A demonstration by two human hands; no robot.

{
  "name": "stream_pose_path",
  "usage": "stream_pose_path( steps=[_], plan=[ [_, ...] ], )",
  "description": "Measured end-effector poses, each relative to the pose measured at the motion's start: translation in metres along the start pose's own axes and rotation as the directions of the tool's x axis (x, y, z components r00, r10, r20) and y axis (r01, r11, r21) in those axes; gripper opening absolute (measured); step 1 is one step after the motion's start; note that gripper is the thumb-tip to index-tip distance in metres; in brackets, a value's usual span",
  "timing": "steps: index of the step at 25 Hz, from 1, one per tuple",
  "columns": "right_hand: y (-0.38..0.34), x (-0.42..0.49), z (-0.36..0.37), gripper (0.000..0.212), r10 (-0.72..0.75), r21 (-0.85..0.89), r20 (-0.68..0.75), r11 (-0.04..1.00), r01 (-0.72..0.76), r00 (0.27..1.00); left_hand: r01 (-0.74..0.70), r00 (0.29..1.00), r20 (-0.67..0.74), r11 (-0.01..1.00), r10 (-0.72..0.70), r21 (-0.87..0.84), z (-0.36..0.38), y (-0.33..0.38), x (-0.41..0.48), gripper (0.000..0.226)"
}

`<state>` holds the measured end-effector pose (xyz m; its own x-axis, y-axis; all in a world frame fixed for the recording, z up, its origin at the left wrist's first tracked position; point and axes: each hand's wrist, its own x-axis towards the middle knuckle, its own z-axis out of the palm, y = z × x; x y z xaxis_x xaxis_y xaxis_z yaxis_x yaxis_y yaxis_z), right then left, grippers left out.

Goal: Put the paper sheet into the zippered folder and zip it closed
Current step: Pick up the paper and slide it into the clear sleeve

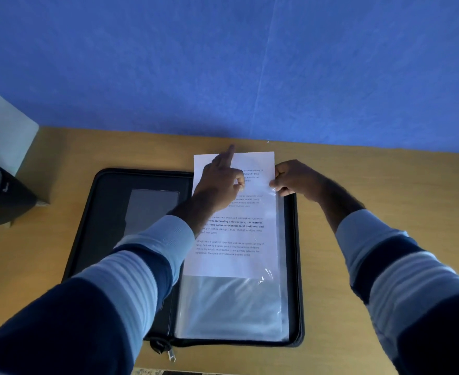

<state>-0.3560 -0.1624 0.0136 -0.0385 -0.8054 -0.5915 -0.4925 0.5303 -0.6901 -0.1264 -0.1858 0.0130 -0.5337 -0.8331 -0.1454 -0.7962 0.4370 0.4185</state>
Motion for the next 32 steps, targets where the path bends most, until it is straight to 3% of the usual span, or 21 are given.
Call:
stream_pose_path(
  steps=[3,6,8,12,17,23,32],
  plan=[
    [0.001,-0.006,-0.001,0.015,0.011,0.085,0.025,0.996,-0.013,1.000,-0.032,0.998,0.055,0.999,0.031,0.018,-0.007,-0.003,0.008,0.010],
    [0.003,-0.018,0.002,0.012,0.009,0.333,-0.009,0.943,-0.006,1.000,-0.005,0.999,0.048,1.000,0.004,0.020,-0.011,-0.004,0.011,0.011],
    [0.009,-0.027,0.007,0.011,0.035,0.406,-0.048,0.914,-0.012,0.998,0.009,0.999,0.043,1.000,-0.010,0.014,-0.012,-0.005,0.011,0.011],
    [0.021,-0.040,0.033,0.008,0.141,0.400,-0.159,0.914,-0.067,0.977,-0.006,0.998,0.055,0.999,0.004,0.037,-0.012,-0.004,0.011,0.010],
    [0.018,-0.044,0.050,0.009,0.169,0.466,-0.318,0.885,-0.001,0.933,-0.032,0.999,0.027,0.999,0.032,0.027,-0.013,-0.004,0.009,0.010],
    [0.009,-0.045,0.055,0.015,0.214,0.540,-0.332,0.841,-0.001,0.919,-0.035,0.998,0.060,0.999,0.034,0.021,-0.010,-0.004,0.004,0.010],
    [-0.002,-0.036,0.068,0.016,0.240,0.629,-0.336,0.777,0.028,0.911,-0.014,1.000,0.005,0.989,0.015,-0.150,0.002,-0.017,-0.001,0.014]
  ],
)
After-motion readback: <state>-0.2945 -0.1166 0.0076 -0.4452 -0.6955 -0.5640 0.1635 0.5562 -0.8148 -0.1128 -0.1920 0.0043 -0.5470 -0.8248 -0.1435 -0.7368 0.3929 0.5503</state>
